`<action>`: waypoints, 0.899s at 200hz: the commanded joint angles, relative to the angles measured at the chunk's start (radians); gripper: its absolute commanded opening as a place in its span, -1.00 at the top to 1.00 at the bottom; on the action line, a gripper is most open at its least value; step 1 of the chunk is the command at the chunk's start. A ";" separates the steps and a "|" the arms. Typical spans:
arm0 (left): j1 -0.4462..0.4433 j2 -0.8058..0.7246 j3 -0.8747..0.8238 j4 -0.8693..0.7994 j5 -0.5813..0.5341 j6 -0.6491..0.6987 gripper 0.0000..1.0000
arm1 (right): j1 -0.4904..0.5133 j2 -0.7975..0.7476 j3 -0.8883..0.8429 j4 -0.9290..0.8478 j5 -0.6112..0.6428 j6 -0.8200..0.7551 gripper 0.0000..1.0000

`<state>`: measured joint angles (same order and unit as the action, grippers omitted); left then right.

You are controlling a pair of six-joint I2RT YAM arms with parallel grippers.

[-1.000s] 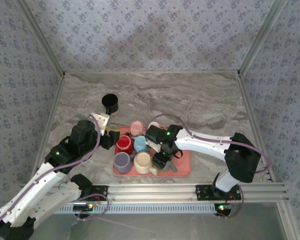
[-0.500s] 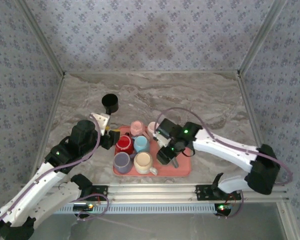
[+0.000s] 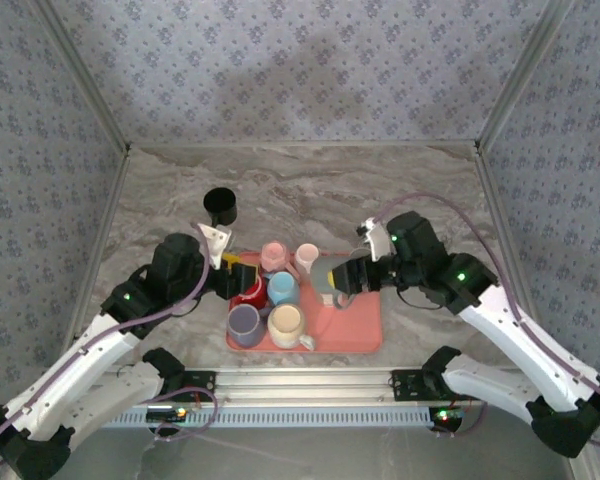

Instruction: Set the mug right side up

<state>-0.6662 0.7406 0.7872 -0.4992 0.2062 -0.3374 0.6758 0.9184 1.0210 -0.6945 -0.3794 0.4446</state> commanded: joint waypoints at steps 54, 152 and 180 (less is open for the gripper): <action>-0.003 0.057 -0.187 0.752 0.467 -0.487 -0.17 | -0.155 -0.046 -0.119 0.687 -0.098 0.420 0.20; -0.028 0.358 -0.278 1.581 0.579 -0.933 -0.20 | -0.165 -0.095 -0.289 1.135 -0.109 0.631 0.19; -0.039 0.370 -0.272 1.597 0.585 -0.931 -0.19 | -0.163 -0.102 -0.302 1.171 -0.127 0.645 0.19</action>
<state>-0.6945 1.1118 0.4980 0.9394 0.7490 -1.2224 0.5163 0.8497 0.7174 0.3130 -0.4744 1.0550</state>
